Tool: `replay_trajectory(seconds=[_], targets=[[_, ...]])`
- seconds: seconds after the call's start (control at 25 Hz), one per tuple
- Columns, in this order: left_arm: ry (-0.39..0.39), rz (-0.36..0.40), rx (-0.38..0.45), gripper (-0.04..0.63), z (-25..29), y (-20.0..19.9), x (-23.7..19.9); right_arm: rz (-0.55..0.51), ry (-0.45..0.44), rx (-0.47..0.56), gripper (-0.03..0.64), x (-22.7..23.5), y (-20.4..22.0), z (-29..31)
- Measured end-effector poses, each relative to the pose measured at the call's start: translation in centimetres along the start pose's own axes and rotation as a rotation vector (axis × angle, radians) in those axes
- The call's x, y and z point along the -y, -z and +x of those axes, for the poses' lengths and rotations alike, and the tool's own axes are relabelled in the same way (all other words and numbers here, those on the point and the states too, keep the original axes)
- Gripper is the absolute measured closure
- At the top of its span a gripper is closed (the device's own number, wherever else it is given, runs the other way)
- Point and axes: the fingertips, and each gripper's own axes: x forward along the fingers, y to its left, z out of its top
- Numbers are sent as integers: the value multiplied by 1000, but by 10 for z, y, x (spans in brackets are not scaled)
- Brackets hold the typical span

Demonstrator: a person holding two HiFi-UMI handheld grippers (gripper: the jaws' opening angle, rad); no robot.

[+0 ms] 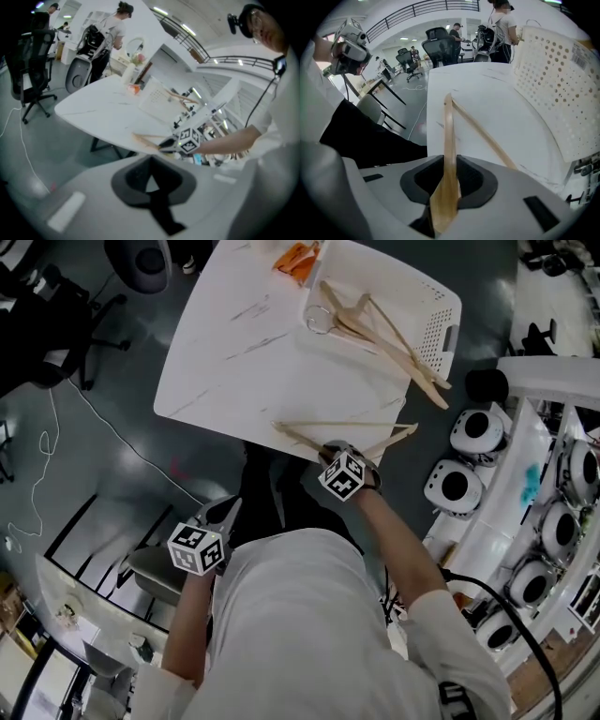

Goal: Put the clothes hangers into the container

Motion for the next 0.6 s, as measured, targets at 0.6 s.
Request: replay_trajectory(seconds=[0.6], targets=[[23, 67, 37, 592, 7, -30, 26, 118, 31, 299, 538, 18, -39, -124]])
